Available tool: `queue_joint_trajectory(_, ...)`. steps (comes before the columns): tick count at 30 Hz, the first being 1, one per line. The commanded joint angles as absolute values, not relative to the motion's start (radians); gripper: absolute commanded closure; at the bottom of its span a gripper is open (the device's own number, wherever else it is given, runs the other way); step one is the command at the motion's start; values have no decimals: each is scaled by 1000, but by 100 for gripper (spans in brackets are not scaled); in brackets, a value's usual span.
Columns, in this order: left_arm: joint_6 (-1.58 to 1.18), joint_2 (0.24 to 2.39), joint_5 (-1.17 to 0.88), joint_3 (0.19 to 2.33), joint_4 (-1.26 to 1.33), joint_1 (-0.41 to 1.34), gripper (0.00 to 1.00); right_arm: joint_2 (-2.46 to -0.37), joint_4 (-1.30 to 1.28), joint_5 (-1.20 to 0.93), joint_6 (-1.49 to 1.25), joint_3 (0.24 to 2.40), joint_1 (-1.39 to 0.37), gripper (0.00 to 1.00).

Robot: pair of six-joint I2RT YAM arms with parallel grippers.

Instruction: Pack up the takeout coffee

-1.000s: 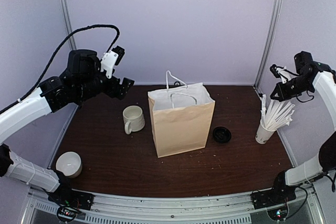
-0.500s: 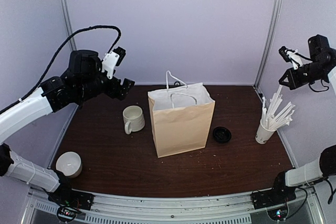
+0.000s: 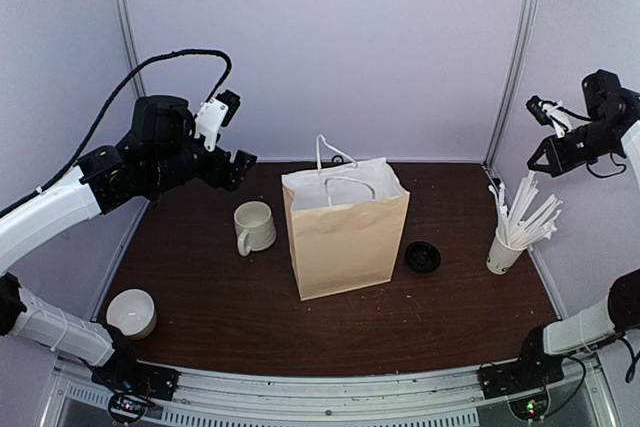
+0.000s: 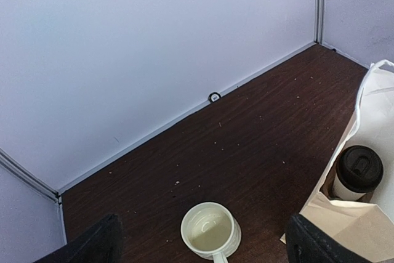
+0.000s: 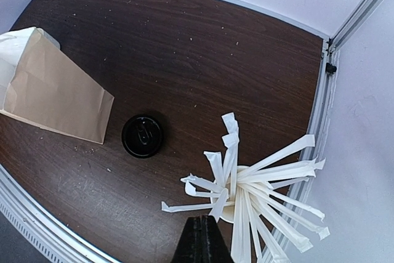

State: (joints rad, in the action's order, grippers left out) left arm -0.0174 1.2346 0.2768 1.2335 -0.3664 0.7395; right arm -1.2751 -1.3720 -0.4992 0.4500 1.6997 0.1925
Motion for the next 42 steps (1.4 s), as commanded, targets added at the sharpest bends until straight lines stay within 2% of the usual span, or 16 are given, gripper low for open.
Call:
queue_joint_trajectory(1, -10, 1234, 278, 1241, -327, 741, 4, -1256, -1429, -525, 489, 1773, 197, 100)
queue_joint_trajectory(14, -9, 1297, 273, 1262, -343, 741, 5, -1239, -1538, -634, 630, 2041, 236, 100)
queue_joint_trajectory(20, 22, 1293, 291, 1264, -344, 741, 6, -1321, -1475, -822, 542, 2169, 236, 100)
queue_joint_trajectory(26, 43, 1272, 337, 1259, -338, 741, 6, -1373, -1305, -1028, 396, 2199, 208, 100)
queue_joint_trajectory(31, 55, 1262, 360, 1251, -330, 741, 6, -1457, -1250, -1179, 312, 2255, 146, 100)
queue_joint_trajectory(42, 77, 1274, 405, 1238, -307, 738, 6, -1548, -1324, -1219, 403, 2277, -145, 100)
